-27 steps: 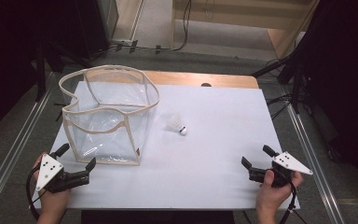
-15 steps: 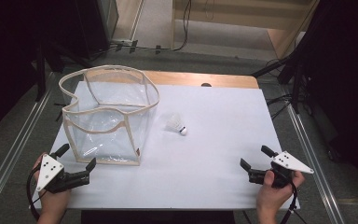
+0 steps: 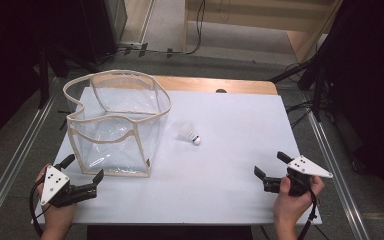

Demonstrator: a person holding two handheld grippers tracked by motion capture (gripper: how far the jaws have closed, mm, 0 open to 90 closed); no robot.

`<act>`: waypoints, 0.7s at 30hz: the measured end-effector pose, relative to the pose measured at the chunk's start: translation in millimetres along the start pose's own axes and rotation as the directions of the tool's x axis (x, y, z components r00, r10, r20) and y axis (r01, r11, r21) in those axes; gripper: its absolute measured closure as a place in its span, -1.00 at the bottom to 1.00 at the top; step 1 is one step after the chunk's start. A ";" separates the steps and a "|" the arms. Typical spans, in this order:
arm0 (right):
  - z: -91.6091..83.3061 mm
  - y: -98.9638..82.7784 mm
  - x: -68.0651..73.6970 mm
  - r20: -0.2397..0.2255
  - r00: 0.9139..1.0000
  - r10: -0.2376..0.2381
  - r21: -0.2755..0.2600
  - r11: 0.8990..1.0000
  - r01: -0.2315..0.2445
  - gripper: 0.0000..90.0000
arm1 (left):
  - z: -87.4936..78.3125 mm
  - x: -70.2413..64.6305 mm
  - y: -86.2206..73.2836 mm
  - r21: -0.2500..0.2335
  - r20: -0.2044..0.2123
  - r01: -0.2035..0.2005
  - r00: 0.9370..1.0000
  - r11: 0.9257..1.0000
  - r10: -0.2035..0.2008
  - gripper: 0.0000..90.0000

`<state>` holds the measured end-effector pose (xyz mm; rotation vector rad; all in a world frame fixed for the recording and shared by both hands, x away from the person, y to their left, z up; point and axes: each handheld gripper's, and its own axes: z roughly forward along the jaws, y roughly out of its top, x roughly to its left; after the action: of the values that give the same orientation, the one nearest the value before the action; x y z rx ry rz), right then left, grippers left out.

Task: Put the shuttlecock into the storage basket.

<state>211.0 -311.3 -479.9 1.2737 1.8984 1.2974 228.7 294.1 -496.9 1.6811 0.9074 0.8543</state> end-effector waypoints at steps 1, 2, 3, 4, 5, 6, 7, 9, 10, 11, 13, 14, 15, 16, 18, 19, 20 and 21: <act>1.0 1.3 -0.1 -0.005 1.000 -0.001 0.003 1.000 0.001 -1.00 | 0.8 -0.8 0.0 -0.001 0.002 -0.003 1.000 1.000 0.003 -1.00; 1.8 2.6 0.2 -0.007 1.000 0.000 0.009 1.000 0.000 -1.00 | 0.8 -0.8 0.0 -0.001 0.002 -0.003 1.000 1.000 0.003 -1.00; 2.9 4.1 0.3 -0.009 1.000 -0.007 0.008 1.000 0.007 -1.00 | 0.5 -0.8 -0.1 0.001 0.004 -0.008 1.000 1.000 0.008 -1.00; 3.6 5.6 0.5 -0.009 1.000 -0.009 0.008 1.000 0.009 -1.00 | 0.3 -0.9 -0.1 -0.002 0.003 -0.006 1.000 1.000 0.006 -1.00; 4.4 7.3 0.8 -0.011 1.000 -0.010 0.009 1.000 0.010 -1.00 | 0.2 -0.7 -0.1 -0.003 0.002 -0.005 1.000 1.000 0.005 -1.00; 4.4 7.3 0.8 -0.011 1.000 -0.010 0.009 1.000 0.010 -1.00 | 0.2 -0.5 -0.1 -0.002 0.002 -0.003 1.000 1.000 0.003 -1.00; 5.3 9.0 1.4 -0.011 1.000 -0.014 0.009 1.000 0.014 -1.00 | 0.0 -0.4 -0.1 -0.003 0.003 -0.003 1.000 1.000 0.003 -1.00; 9.1 14.8 3.9 -0.016 0.999 -0.031 0.018 0.999 0.031 -1.00 | -0.4 -0.3 -0.2 -0.003 0.004 -0.002 1.000 1.000 0.002 -1.00; 10.4 17.0 5.1 -0.019 0.999 -0.034 0.022 0.999 0.034 -1.00 | -0.5 -0.3 -0.2 -0.004 0.005 0.000 1.000 1.000 0.000 -1.00; 11.7 19.3 5.6 -0.019 0.999 -0.041 0.025 0.999 0.041 -1.00 | -0.5 -0.3 -0.2 -0.003 0.005 0.000 1.000 1.000 0.000 -1.00; 13.6 23.8 6.6 -0.028 0.999 -0.044 0.028 0.999 0.045 -1.00 | -0.5 -0.4 -0.2 -0.003 0.006 -0.002 1.000 1.000 0.002 -1.00; 14.6 26.0 7.1 -0.030 0.998 -0.049 0.029 0.998 0.050 -1.00 | -0.3 -0.4 -0.2 -0.004 0.007 -0.002 1.000 1.000 0.002 -1.00; 15.6 28.2 7.7 -0.033 0.998 -0.053 0.034 0.998 0.054 -1.00 | -0.3 -0.4 -0.2 -0.004 0.007 -0.002 1.000 1.000 0.002 -1.00; 15.6 28.2 7.7 -0.033 0.998 -0.053 0.034 0.998 0.054 -1.00 | -0.4 -0.4 -0.1 -0.003 0.006 -0.003 1.000 1.000 0.003 -1.00; 18.1 31.7 8.7 -0.036 0.998 -0.058 0.036 0.998 0.060 -1.00 | -0.4 -0.4 -0.1 -0.004 0.006 -0.003 1.000 1.000 0.003 -1.00; 20.7 34.9 9.6 -0.042 0.997 -0.065 0.035 0.997 0.067 -1.00 | -0.3 -0.4 -0.1 -0.003 0.006 -0.002 1.000 1.000 0.002 -1.00; 22.0 36.3 10.1 -0.045 0.997 -0.068 0.037 0.997 0.070 -1.00 | -0.3 -0.4 -0.1 -0.004 0.005 -0.001 1.000 1.000 0.001 -1.00; 22.0 36.3 10.1 -0.045 0.997 -0.068 0.037 0.997 0.070 -1.00 | -0.3 -0.4 -0.1 -0.004 0.005 -0.001 1.000 1.000 0.001 -1.00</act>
<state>239.3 -289.0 -455.2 1.1973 1.9886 1.2682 228.3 294.0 -497.0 1.6799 0.9009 0.8521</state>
